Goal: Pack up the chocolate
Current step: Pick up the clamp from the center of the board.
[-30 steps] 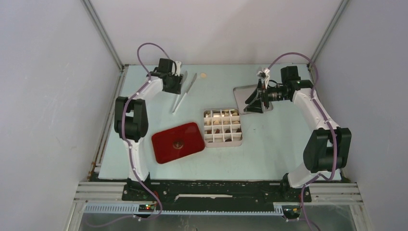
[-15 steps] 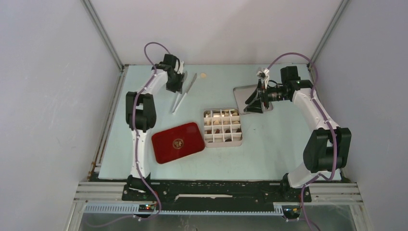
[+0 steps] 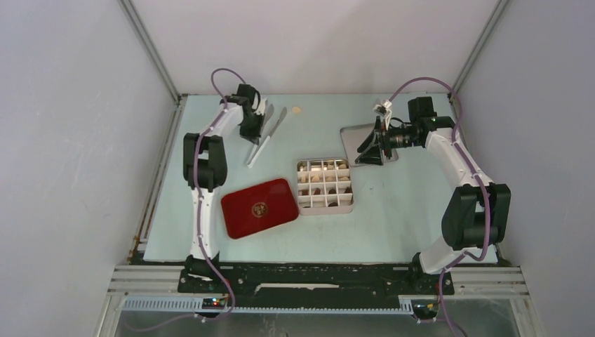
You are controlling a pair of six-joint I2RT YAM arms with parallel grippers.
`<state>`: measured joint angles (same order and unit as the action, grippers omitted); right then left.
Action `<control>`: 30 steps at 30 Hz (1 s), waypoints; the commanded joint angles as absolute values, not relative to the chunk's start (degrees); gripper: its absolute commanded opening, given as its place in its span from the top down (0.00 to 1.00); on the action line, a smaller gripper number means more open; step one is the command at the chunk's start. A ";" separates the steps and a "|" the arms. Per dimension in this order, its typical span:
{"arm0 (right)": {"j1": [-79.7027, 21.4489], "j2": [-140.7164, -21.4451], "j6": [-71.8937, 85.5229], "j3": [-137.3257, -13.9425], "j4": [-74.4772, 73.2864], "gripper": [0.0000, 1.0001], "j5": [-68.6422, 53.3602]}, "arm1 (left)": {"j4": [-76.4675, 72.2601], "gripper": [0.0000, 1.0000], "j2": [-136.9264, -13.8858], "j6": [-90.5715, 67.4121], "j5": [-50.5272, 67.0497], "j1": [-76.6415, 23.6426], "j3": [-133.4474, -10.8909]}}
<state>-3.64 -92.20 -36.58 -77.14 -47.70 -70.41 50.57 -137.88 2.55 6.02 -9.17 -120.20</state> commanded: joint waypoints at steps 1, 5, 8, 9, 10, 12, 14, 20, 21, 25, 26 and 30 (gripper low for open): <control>-3.71 -92.15 -38.43 -78.37 -48.78 0.37 -71.74 | 45.02 1.00 -124.87 6.90 5.18 -8.60 -111.58; -4.28 -91.90 -38.37 -78.36 -48.37 0.37 -71.43 | 41.27 1.00 -113.04 12.79 8.06 -8.69 -100.68; -6.04 -91.15 -37.01 -76.85 -45.49 0.34 -68.82 | 41.54 1.00 -104.65 18.54 13.71 -8.87 -93.44; -6.96 -90.64 -36.85 -76.06 -44.36 0.33 -67.49 | 42.07 1.00 -102.07 20.61 16.77 -9.00 -91.44; -8.00 -90.18 -36.79 -75.45 -43.24 0.31 -65.98 | 43.16 1.00 -98.90 23.13 20.15 -9.27 -88.27; -10.27 -89.06 -36.33 -74.01 -40.54 0.28 -63.13 | 44.34 1.00 -94.27 28.24 25.98 -10.12 -83.04; -12.73 -88.02 -37.31 -73.31 -39.57 0.26 -61.14 | 44.53 1.00 -89.92 31.32 27.33 -12.02 -78.01; -19.29 -87.53 -39.23 -73.30 -39.47 0.22 -58.74 | 45.14 1.00 -81.93 36.99 29.15 -18.85 -70.18; -19.89 -87.75 -39.28 -73.30 -39.51 0.20 -58.89 | 45.47 1.00 -81.54 37.02 29.80 -19.67 -69.98; -21.31 -88.33 -39.88 -73.30 -39.89 0.11 -60.10 | 47.62 1.00 -81.96 37.36 31.41 -22.41 -70.56; -21.54 -88.34 -40.77 -73.26 -40.36 0.11 -60.91 | 47.76 1.00 -82.05 37.35 31.89 -22.88 -70.72; -22.77 -88.60 -41.91 -73.30 -41.05 0.15 -62.66 | 47.99 1.00 -82.99 37.02 33.62 -23.90 -71.49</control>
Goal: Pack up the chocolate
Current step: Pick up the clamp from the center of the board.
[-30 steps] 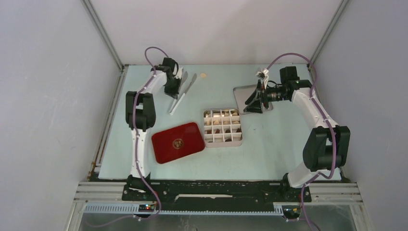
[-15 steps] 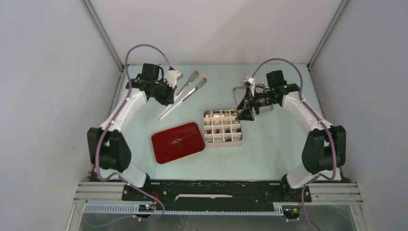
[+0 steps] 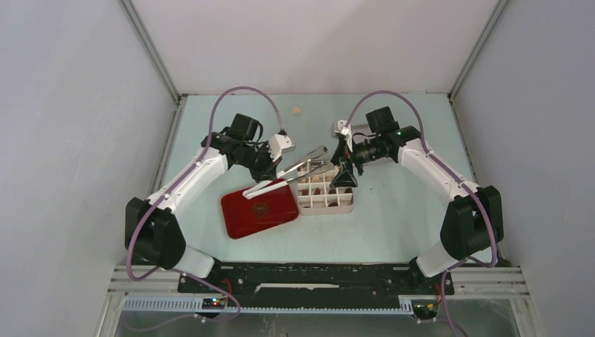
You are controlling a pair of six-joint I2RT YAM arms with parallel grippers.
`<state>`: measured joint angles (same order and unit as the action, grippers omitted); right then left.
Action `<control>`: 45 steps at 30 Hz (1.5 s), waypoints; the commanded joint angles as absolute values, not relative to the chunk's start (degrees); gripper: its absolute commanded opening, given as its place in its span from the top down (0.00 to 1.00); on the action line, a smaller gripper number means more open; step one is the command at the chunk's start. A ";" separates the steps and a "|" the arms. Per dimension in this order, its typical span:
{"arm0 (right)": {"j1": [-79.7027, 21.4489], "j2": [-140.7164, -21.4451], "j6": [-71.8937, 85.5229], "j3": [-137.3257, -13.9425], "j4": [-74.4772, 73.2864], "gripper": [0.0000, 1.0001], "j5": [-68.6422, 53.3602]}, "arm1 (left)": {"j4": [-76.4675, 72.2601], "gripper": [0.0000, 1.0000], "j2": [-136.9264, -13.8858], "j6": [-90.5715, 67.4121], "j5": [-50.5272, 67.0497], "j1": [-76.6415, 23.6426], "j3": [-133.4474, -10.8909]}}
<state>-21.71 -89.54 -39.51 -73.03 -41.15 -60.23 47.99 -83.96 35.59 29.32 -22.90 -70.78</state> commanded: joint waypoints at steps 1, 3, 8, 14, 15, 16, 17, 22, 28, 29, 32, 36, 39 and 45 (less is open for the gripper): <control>-22.90 -88.66 -42.19 -73.30 -41.22 0.17 -63.36 | 48.46 1.00 -83.59 37.19 33.87 -24.05 -71.99; -23.15 -88.80 -42.54 -73.37 -41.56 0.24 -64.64 | 49.46 1.00 -84.55 37.44 34.66 -24.30 -72.84; -23.55 -90.57 -43.67 -75.74 -44.94 0.73 -66.41 | 49.97 1.00 -85.47 37.02 37.21 -24.61 -74.41; -23.03 -94.18 -45.62 -79.69 -50.60 1.00 -69.61 | 46.61 0.88 -83.72 33.49 40.59 -24.54 -74.32; -22.65 -94.35 -45.96 -79.92 -51.29 1.00 -71.05 | 44.05 0.78 -82.85 31.37 40.37 -24.48 -73.40; -22.02 -94.42 -46.19 -80.02 -51.92 1.00 -72.70 | 40.09 0.62 -81.67 27.17 39.49 -24.40 -71.84; -21.30 -94.41 -46.22 -80.02 -52.20 1.00 -74.36 | 35.05 0.51 -79.98 23.33 39.51 -24.06 -69.48; -17.65 -95.16 -46.24 -80.78 -54.05 1.00 -81.66 | 5.00 0.00 -77.63 -4.55 51.64 -19.03 -59.89; -15.77 -95.29 -46.26 -81.19 -55.19 1.00 -85.11 | -8.99 0.00 -80.26 -17.89 57.24 -21.36 -55.44; -15.33 -95.32 -45.64 -81.21 -54.84 1.00 -85.84 | -7.92 0.00 -80.39 -16.90 57.94 -22.10 -55.54; -13.82 -95.50 -43.69 -81.21 -53.46 1.00 -87.50 | -11.51 0.00 -81.09 -21.20 61.73 -23.59 -54.35; -11.81 -96.34 -41.76 -81.21 -52.50 1.00 -91.06 | -12.01 0.00 -81.17 -22.03 63.80 -24.69 -53.83; -10.54 -96.62 -41.40 -81.24 -52.47 1.00 -92.36 | -9.67 0.06 -82.13 -20.48 64.11 -24.70 -54.72; -9.87 -96.80 -41.47 -81.28 -52.56 1.00 -92.53 | 4.36 0.29 -87.49 -12.92 68.47 -24.87 -60.76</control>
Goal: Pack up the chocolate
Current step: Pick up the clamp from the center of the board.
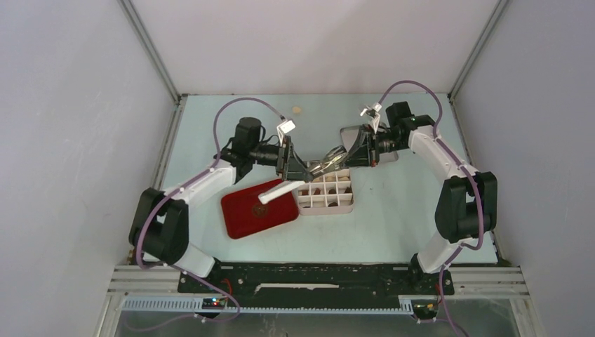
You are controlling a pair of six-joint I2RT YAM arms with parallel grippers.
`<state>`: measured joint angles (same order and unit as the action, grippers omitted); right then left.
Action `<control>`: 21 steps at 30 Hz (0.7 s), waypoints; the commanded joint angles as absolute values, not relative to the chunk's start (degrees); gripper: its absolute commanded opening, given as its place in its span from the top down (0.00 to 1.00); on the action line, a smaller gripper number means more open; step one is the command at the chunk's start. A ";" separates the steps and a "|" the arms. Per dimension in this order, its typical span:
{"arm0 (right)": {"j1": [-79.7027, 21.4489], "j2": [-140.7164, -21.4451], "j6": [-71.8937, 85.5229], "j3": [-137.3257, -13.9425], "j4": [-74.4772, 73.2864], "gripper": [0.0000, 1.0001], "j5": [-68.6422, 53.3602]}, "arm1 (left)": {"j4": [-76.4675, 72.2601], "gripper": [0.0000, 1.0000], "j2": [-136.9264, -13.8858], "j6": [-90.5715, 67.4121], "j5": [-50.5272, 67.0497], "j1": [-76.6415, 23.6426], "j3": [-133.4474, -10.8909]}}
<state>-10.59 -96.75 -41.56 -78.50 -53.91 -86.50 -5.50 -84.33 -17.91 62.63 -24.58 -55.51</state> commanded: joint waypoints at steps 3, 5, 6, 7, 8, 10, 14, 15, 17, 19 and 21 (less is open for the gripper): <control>-9.48 -96.73 -41.57 -81.22 -52.71 1.00 -93.02 | 9.41 0.30 -88.56 -8.33 67.95 -25.03 -62.40; -9.13 -96.81 -41.72 -81.28 -52.93 1.00 -93.45 | 8.85 0.28 -88.07 -8.16 67.40 -25.05 -61.81; -8.90 -96.89 -42.05 -81.23 -53.05 1.00 -93.76 | 8.53 0.25 -87.81 -8.15 67.07 -25.05 -61.53; -8.68 -96.93 -42.24 -81.21 -53.23 1.00 -94.12 | 8.32 0.22 -87.58 -8.05 66.60 -25.05 -61.14; -8.50 -97.10 -42.31 -81.21 -53.38 1.00 -94.61 | 7.70 0.20 -87.09 -8.08 65.93 -25.09 -60.55; -8.10 -97.44 -42.85 -81.30 -53.92 1.00 -95.90 | 4.29 0.18 -86.05 -9.60 64.82 -25.05 -58.63; -7.03 -99.07 -48.08 -83.13 -59.98 1.00 -97.89 | -9.83 0.19 -85.42 -18.52 66.14 -25.33 -54.29; -6.83 -99.65 -50.56 -84.25 -63.03 1.00 -97.91 | -14.47 0.20 -85.58 -21.04 66.62 -25.58 -53.59; -6.64 -101.37 -56.25 -86.45 -69.38 1.00 -97.99 | -20.37 0.21 -86.20 -25.00 67.15 -26.34 -53.04; -6.61 -102.15 -59.06 -87.77 -72.81 1.00 -98.00 | -24.12 0.26 -87.77 -28.20 67.65 -27.23 -53.55; -6.60 -102.02 -59.57 -88.02 -73.29 1.00 -98.00 | -28.84 0.32 -89.58 -31.78 68.28 -27.85 -53.80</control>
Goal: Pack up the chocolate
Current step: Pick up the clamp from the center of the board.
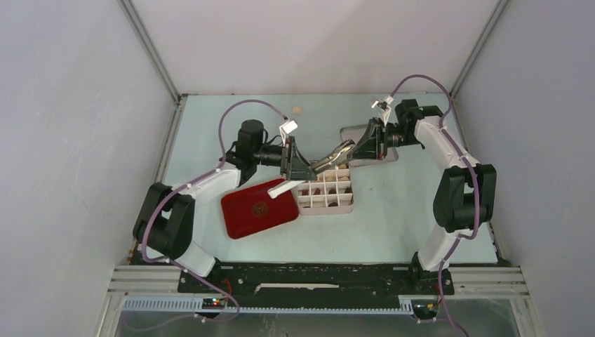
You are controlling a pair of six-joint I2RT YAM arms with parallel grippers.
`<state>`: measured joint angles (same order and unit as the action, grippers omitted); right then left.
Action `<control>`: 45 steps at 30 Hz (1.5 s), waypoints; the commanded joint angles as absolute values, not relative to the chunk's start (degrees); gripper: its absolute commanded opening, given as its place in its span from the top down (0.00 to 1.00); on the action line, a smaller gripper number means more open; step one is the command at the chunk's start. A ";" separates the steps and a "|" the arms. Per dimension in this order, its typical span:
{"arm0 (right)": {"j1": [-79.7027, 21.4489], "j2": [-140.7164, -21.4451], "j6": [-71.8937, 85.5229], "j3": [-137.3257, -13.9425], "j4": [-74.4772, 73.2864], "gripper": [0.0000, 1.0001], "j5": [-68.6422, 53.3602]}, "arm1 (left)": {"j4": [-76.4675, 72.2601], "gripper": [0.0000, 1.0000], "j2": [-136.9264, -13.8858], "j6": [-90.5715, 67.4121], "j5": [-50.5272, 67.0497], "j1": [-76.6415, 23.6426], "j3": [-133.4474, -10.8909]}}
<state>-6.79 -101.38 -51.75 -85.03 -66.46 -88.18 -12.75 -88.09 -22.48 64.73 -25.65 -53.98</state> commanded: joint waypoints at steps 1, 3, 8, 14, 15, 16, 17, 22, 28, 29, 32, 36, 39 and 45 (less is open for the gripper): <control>-6.55 -101.85 -59.71 -87.92 -73.30 1.00 -98.00 | -32.39 0.36 -90.52 -34.54 68.44 -27.94 -53.49; -6.43 -101.25 -59.89 -87.61 -73.30 1.00 -98.00 | -40.24 0.47 -92.28 -40.90 69.25 -28.04 -53.06; -5.45 -100.87 -60.25 -87.32 -73.62 1.00 -98.00 | -58.78 0.61 -95.70 -56.68 70.50 -27.95 -51.78; -4.68 -100.88 -61.19 -87.19 -74.39 1.00 -98.01 | -56.85 0.57 -94.74 -54.75 70.73 -27.69 -51.26; -4.64 -100.84 -61.27 -87.19 -74.40 1.00 -98.05 | -54.49 0.57 -94.16 -52.76 70.65 -27.69 -51.17; -4.52 -100.93 -61.39 -87.19 -74.48 1.00 -98.03 | -51.22 0.57 -93.39 -50.31 70.60 -27.69 -51.21; -4.55 -100.98 -61.62 -87.12 -74.59 1.00 -97.98 | -45.69 0.57 -92.69 -46.92 70.47 -27.69 -51.43; -4.52 -101.80 -62.68 -87.23 -75.42 1.00 -98.00 | -5.81 0.68 -88.93 -15.86 67.51 -27.97 -57.45; -4.57 -102.83 -63.32 -86.94 -76.02 0.91 -97.91 | 11.47 0.81 -86.60 -2.14 63.89 -28.13 -61.93; -4.43 -103.13 -63.33 -86.93 -76.13 0.82 -97.64 | 13.49 0.83 -86.29 -0.61 63.20 -28.13 -62.78; -4.08 -103.57 -63.27 -87.07 -76.48 0.58 -96.11 | 25.78 0.86 -86.52 9.53 60.44 -28.13 -67.49; -2.15 -104.47 -69.63 -88.25 -83.08 0.36 -95.48 | 35.39 0.86 -86.52 15.50 57.12 -28.13 -70.49; -0.56 -105.39 -79.26 -90.48 -91.81 0.05 -95.59 | 40.35 0.86 -86.42 19.20 55.96 -28.13 -71.19; -0.62 -98.69 -88.16 -86.46 -92.07 0.01 -90.08 | 51.19 0.88 -88.42 28.62 53.03 -28.34 -74.14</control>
<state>-0.05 -104.27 -77.95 -87.57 -86.87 -88.73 41.34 -88.75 18.92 54.11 -28.01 -69.06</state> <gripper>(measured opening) 0.993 0.284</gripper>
